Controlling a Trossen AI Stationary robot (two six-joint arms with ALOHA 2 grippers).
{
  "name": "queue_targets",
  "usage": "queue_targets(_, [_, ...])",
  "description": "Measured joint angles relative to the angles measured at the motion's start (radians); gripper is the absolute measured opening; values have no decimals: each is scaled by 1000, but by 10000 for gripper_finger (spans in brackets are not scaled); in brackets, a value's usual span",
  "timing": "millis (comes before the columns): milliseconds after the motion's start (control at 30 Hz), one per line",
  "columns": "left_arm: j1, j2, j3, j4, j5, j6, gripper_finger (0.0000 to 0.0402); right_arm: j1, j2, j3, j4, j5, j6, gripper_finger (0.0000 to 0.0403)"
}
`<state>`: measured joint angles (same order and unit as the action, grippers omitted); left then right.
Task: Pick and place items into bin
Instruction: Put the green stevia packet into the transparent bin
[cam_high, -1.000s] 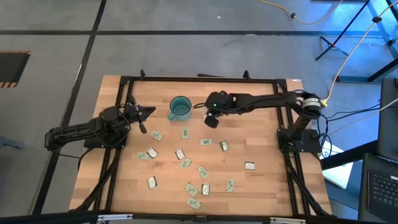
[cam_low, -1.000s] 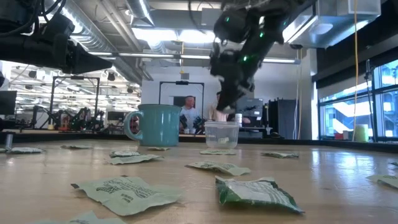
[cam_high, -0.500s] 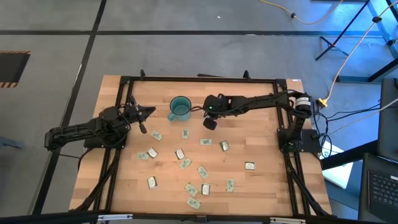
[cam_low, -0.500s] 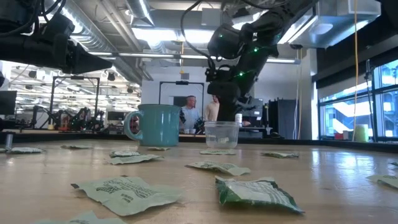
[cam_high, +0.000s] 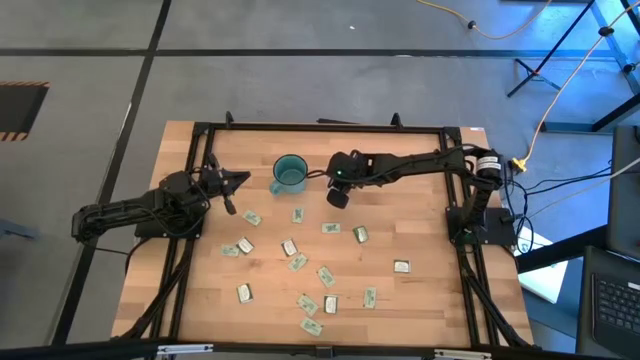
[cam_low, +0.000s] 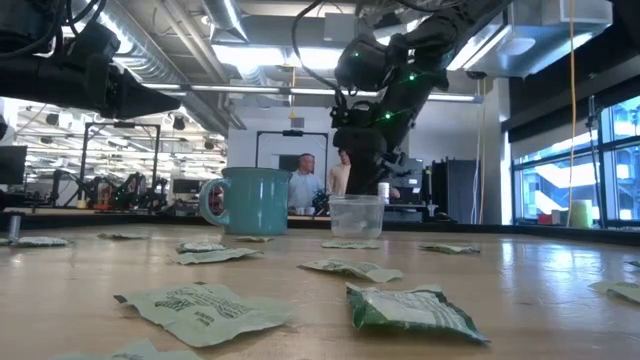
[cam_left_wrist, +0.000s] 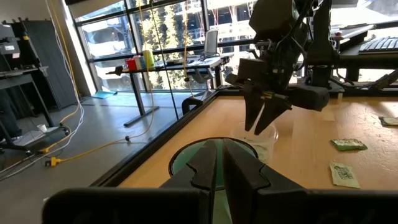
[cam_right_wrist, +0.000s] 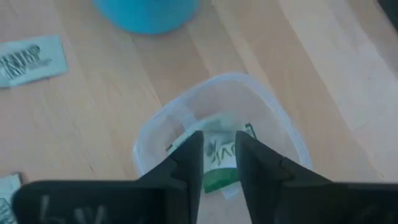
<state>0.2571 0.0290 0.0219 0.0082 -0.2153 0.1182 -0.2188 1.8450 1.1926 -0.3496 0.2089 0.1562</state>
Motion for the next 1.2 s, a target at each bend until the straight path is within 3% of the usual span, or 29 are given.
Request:
queue_targets(200, [0, 0, 0, 0, 0, 0, 20, 21, -63, 40, -93, -2, 50, 108])
queue_targets(333, [0, 2, 0, -1, -1, 0, 20, 68, -117, 55, -236, -74, 104, 108])
queue_targets(567, [0, 2, 0, 0, 0, 0, 20, 202, -160, 38, -419, -100, 309, 108])
queue_targets(833, [0, 3, 0, 0, 0, 0, 20, 319, -146, -55, -347, -100, 417, 108])
queue_targets(1200, [0, 6, 0, 0, 0, 0, 20, 354, -126, -175, -162, -104, 409, 108])
